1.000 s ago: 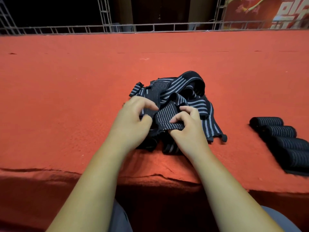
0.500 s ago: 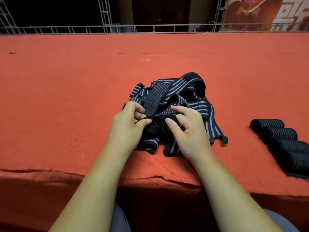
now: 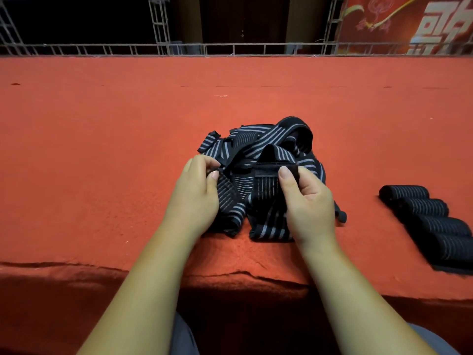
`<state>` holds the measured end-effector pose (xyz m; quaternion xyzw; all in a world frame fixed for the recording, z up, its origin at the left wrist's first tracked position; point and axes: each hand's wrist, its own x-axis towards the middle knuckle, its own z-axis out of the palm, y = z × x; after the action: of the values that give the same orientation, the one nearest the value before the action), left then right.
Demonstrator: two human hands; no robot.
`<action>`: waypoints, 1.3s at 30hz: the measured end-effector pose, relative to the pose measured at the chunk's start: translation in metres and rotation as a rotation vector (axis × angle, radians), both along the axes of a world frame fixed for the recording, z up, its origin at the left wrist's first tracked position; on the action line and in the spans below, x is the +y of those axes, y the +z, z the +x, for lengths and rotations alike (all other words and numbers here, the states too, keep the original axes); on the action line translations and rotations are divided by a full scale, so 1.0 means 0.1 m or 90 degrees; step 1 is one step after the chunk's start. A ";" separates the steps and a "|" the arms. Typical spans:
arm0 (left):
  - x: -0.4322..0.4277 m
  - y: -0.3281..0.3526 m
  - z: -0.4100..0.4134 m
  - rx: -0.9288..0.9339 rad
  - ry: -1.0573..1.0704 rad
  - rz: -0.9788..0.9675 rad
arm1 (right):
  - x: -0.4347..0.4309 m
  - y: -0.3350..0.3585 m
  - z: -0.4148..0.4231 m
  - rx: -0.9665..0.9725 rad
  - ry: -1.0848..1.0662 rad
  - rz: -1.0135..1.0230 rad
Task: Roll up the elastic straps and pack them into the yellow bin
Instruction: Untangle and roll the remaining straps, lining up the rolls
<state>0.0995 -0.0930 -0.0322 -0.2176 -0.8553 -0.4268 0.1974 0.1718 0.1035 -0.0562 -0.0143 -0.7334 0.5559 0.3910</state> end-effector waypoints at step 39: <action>-0.14 -0.06 0.08 -0.141 0.089 -0.143 | 0.05 -0.07 0.16 -0.232 0.164 0.229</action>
<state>0.1079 -0.1073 -0.0385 -0.1294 -0.9272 -0.3354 0.1055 0.1877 0.1087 -0.0631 0.0491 -0.8741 0.4503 0.1755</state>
